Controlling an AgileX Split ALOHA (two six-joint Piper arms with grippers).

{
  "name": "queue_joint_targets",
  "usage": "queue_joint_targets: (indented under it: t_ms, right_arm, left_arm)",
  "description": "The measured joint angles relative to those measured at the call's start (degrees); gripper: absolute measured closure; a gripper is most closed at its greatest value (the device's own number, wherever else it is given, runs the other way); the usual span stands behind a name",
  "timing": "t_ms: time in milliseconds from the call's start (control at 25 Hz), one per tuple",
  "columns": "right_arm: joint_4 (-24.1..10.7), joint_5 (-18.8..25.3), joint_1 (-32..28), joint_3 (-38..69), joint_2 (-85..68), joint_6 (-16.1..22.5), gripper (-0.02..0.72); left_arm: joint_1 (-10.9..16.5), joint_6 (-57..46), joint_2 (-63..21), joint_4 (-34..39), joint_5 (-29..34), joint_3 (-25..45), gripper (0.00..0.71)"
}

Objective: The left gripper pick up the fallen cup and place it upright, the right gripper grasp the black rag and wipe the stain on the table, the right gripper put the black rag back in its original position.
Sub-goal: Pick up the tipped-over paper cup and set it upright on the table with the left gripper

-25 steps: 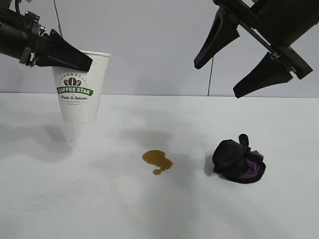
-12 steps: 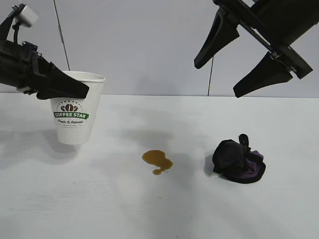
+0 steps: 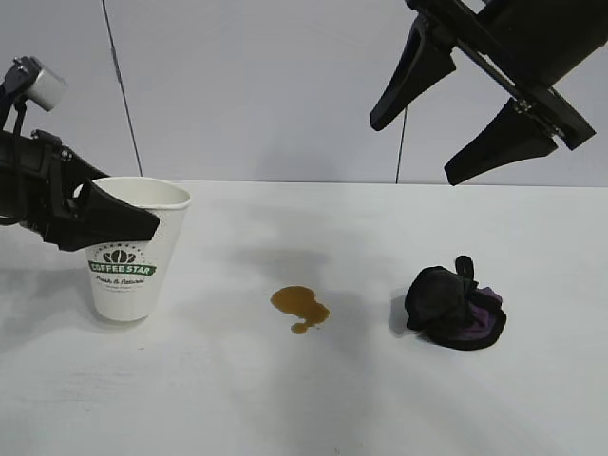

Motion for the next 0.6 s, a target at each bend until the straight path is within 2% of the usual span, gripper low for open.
queue_joint_targets:
  t_ms: [320,360,520,600]
  right_arm:
    - [0.0,-1.0,0.0,0.0,0.0,0.0,0.159]
    - [0.0,-1.21,0.0,0.0,0.0,0.0,0.159]
    - [-0.12,-1.46,0.0,0.0,0.0,0.0,0.159]
    - [-0.28,-1.53,0.0,0.0,0.0,0.0,0.159]
  left_arm:
    - [0.0,0.0,0.19,-0.05,0.85,0.0,0.203]
    - [0.0,0.0,0.25,-0.05,1.05,0.0,0.189]
    - [0.0,0.0,0.46,-0.05,0.69,0.0,0.064]
    - [0.0,0.0,0.46,-0.05,0.08,0.0,0.037]
